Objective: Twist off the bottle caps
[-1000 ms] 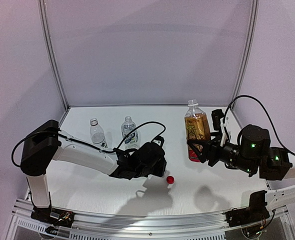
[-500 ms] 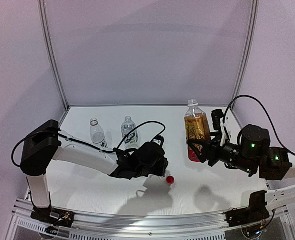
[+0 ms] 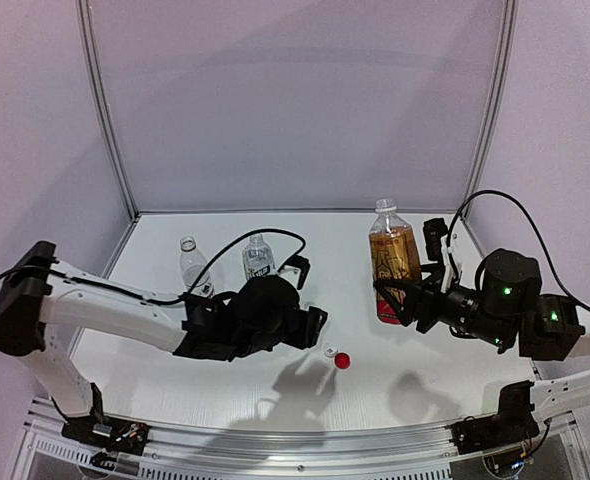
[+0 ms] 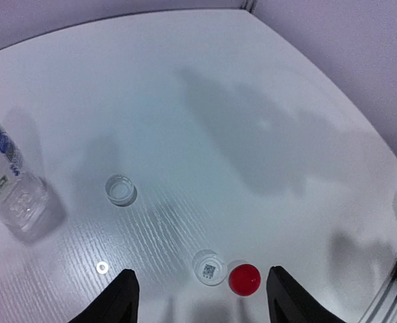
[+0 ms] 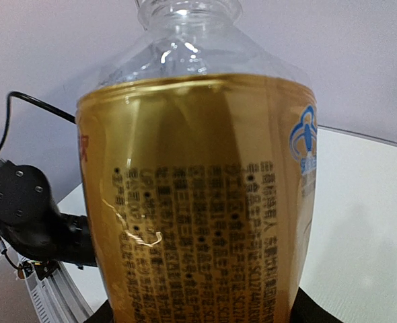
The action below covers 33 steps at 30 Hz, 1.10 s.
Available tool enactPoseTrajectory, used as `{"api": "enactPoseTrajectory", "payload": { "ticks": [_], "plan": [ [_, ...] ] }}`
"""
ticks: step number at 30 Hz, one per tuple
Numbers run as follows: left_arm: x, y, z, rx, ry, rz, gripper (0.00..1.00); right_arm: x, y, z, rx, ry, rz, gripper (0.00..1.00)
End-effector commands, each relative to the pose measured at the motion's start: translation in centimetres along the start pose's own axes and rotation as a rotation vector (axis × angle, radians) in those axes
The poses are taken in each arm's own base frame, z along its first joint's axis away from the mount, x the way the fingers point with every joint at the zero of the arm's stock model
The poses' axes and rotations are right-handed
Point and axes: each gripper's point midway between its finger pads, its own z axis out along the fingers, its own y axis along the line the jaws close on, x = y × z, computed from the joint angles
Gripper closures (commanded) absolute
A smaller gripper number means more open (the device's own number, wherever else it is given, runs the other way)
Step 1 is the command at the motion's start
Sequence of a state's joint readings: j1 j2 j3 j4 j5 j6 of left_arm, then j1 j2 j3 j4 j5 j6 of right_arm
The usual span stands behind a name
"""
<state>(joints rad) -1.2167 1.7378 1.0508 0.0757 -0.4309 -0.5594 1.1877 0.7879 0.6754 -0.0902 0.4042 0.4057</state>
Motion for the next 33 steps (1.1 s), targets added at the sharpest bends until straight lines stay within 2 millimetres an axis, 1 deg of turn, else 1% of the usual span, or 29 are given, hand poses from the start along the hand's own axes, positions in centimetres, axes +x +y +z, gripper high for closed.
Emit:
{"api": "enactPoseTrajectory", "payload": {
  "ticks": [1,2,3,4,6,8,9,10,12,13,14,15,16,19,21,23,25,30,32,33],
  "plan": [
    [-3.3,0.3,-4.9,-0.024,-0.129,0.053,0.28,-0.1,0.2,-0.1,-0.020,-0.014,0.004,1.00],
    [-3.6,0.5,-5.7,-0.041,-0.146,0.069,0.22,0.0,0.3,-0.1,-0.025,-0.013,0.004,1.00],
    [-4.4,0.6,-7.0,-0.046,-0.171,0.075,0.17,0.0,0.4,-0.1,-0.031,-0.014,0.003,1.00],
    [-4.8,0.6,-7.8,-0.051,-0.187,0.086,0.12,0.0,0.5,0.0,-0.038,-0.013,0.001,1.00],
    [-6.1,0.5,-9.8,-0.028,-0.227,0.087,0.07,0.0,0.8,0.0,-0.054,-0.014,-0.001,1.00],
    [-6.8,0.4,-11.3,0.007,-0.252,0.093,0.02,0.1,1.2,0.1,-0.076,-0.010,-0.006,1.00],
    [-7.0,0.3,-11.8,0.027,-0.261,0.099,0.01,0.1,1.4,0.1,-0.086,-0.009,-0.007,1.00],
    [-7.6,0.2,-12.8,0.053,-0.284,0.097,0.01,0.2,1.6,0.2,-0.093,-0.007,-0.010,1.00],
    [-8.4,0.0,-14.3,0.099,-0.316,0.102,0.01,0.3,1.9,0.3,-0.113,-0.004,-0.014,1.00],
    [-9.1,0.0,-15.3,0.124,-0.339,0.100,0.01,0.6,2.2,0.3,-0.128,0.006,-0.020,1.00],
    [-9.5,-0.2,-15.9,0.142,-0.349,0.106,0.01,0.9,2.5,0.5,-0.142,0.020,-0.028,1.00],
    [-10.1,-0.3,-16.7,0.164,-0.358,0.110,0.01,0.6,3.1,0.5,-0.170,0.010,-0.030,1.00],
    [-10.7,-0.5,-17.5,0.193,-0.367,0.111,0.01,0.8,3.5,0.7,-0.192,0.018,-0.036,1.00],
    [-12.1,-2.1,-19.5,0.300,-0.389,0.141,0.01,1.4,4.7,1.2,-0.243,0.047,-0.056,1.00],
    [-13.0,-2.9,-20.9,0.371,-0.414,0.149,0.02,1.7,5.0,1.5,-0.255,0.062,-0.064,1.00],
    [-13.8,-3.1,-21.4,0.402,-0.419,0.136,0.04,1.8,5.1,1.7,-0.258,0.068,-0.069,1.00],
    [-14.5,-3.3,-21.6,0.430,-0.420,0.117,0.07,2.0,5.4,1.7,-0.271,0.073,-0.071,1.00],
    [-16.1,-4.5,-21.2,0.500,-0.417,0.071,0.11,2.2,6.0,1.7,-0.302,0.087,-0.079,1.00],
    [-16.6,-5.2,-20.6,0.515,-0.406,0.065,0.11,2.2,6.1,1.7,-0.306,0.089,-0.079,1.00],
    [-17.0,-5.5,-20.6,0.526,-0.408,0.058,0.11,2.2,6.1,1.7,-0.308,0.089,-0.081,1.00]
  ]
}}
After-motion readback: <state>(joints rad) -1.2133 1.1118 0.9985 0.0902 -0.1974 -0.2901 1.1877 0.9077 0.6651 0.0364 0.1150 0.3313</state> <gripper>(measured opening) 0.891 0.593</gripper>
